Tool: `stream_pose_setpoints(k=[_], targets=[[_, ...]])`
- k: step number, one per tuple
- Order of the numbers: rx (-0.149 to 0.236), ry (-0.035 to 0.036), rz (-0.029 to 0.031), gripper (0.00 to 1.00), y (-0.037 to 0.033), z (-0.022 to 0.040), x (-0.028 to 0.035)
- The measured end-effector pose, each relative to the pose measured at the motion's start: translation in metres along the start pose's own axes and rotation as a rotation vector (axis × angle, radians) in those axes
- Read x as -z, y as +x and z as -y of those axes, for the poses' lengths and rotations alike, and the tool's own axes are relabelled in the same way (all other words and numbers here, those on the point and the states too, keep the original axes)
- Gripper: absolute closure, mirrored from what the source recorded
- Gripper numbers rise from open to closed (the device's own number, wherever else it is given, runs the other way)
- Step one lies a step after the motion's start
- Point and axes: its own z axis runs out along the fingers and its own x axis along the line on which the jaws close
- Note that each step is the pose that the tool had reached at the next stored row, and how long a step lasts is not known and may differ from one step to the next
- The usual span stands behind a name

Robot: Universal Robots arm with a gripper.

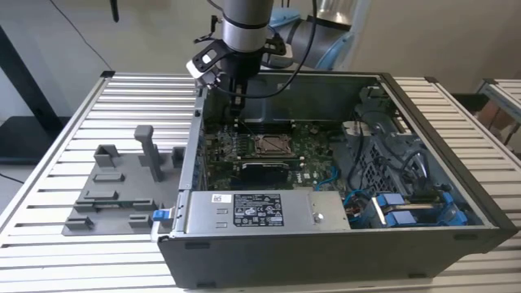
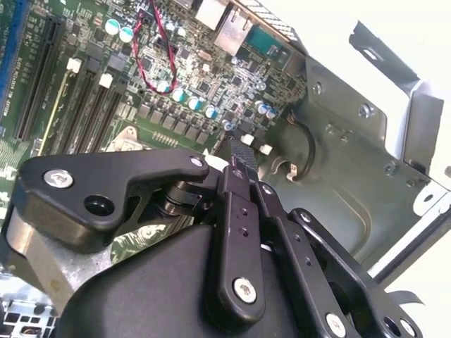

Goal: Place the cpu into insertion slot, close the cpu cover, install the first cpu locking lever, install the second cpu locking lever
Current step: 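Install the first cpu locking lever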

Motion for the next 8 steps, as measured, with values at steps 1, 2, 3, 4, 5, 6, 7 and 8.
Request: stream_pose_setpoints(k=[1, 2, 3, 4, 5, 6, 7, 8], targets=[[0.000, 0.0001, -0.0004, 0.89, -0.0001, 0.0000, -0.0012], [0.000, 0.0002, -0.0011, 0.89, 0.0000, 0.0000, -0.0023], [0.000, 0.0001, -0.0019, 0.89, 0.0001, 0.0000, -0.0032], [0.000, 0.0002, -0.0024, 0.89, 0.0002, 0.0001, -0.0041], [0.000, 0.0002, -0.0031, 0.89, 0.0003, 0.0005, -0.0051], [0.000, 0.0004, -0.0033, 0.89, 0.0004, 0.0008, -0.0056], [0.000, 0.0009, -0.0032, 0.89, 0.0004, 0.0009, -0.0055], [0.000, 0.0008, -0.0032, 0.89, 0.0004, 0.0010, -0.0056]])
